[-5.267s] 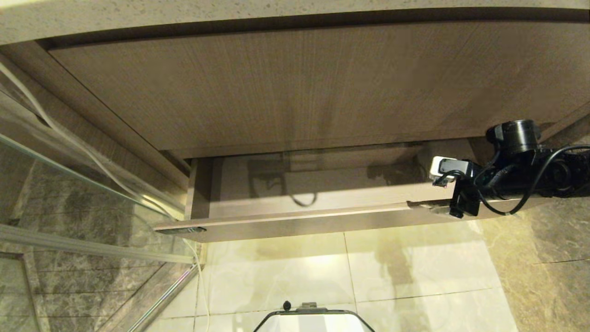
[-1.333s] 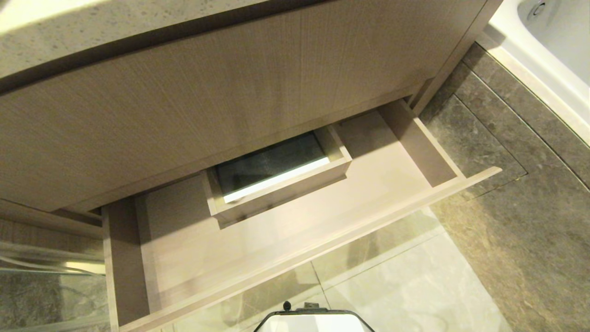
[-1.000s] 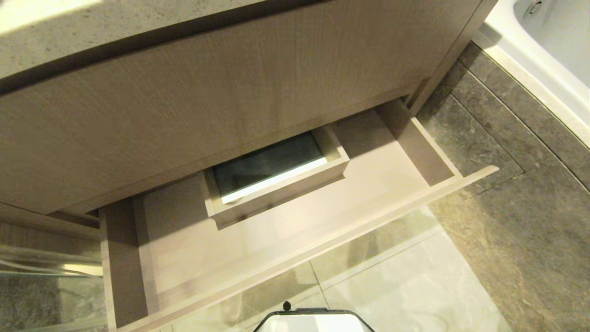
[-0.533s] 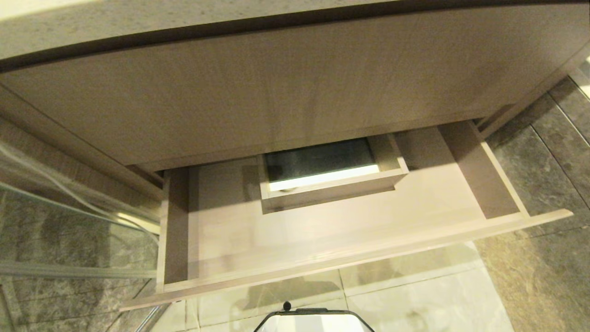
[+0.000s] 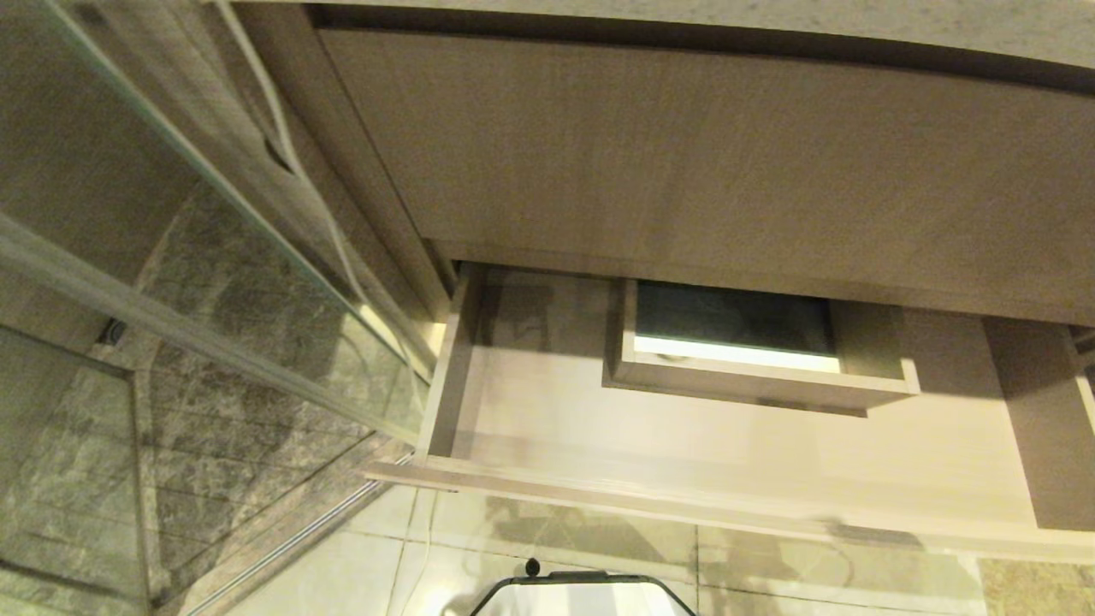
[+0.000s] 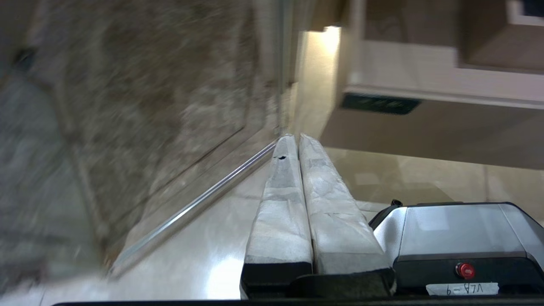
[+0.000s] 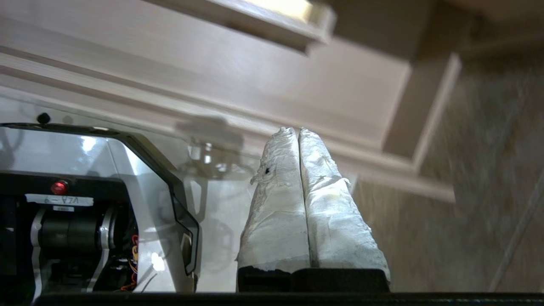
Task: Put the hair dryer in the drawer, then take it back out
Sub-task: Pick up the hairdryer
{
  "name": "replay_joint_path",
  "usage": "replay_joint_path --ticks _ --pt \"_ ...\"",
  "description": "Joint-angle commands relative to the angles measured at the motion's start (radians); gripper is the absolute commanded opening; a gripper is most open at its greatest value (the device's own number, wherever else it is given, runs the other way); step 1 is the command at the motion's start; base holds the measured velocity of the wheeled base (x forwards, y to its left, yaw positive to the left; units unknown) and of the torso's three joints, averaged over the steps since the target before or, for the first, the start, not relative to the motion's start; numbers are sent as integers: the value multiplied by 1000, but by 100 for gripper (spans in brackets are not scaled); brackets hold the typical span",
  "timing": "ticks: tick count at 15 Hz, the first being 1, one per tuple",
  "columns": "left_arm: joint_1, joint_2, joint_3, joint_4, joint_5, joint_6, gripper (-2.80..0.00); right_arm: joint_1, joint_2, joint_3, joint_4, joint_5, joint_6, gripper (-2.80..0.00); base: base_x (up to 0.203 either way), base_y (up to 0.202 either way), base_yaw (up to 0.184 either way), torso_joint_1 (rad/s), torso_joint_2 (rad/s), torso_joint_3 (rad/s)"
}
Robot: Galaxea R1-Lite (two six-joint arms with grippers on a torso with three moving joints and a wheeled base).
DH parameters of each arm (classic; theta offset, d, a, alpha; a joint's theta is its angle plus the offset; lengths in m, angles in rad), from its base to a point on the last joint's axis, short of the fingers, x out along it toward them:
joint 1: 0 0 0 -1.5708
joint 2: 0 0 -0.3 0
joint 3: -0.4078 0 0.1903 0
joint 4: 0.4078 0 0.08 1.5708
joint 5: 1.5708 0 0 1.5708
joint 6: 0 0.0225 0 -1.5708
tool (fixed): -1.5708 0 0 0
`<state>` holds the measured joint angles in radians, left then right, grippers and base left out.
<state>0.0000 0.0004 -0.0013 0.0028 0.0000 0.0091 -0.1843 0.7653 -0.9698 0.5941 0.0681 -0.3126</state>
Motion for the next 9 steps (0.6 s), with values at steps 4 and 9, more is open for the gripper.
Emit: replay_joint_path --ticks 4,9 --pt "0 0 1 -1 0 0 -280 0 0 -7 1 1 -16 -280 1 -10 167 2 5 4" --pt "0 0 0 0 0 0 -280 0 -4 -8 2 50 -16 -280 2 -4 47 2 1 1"
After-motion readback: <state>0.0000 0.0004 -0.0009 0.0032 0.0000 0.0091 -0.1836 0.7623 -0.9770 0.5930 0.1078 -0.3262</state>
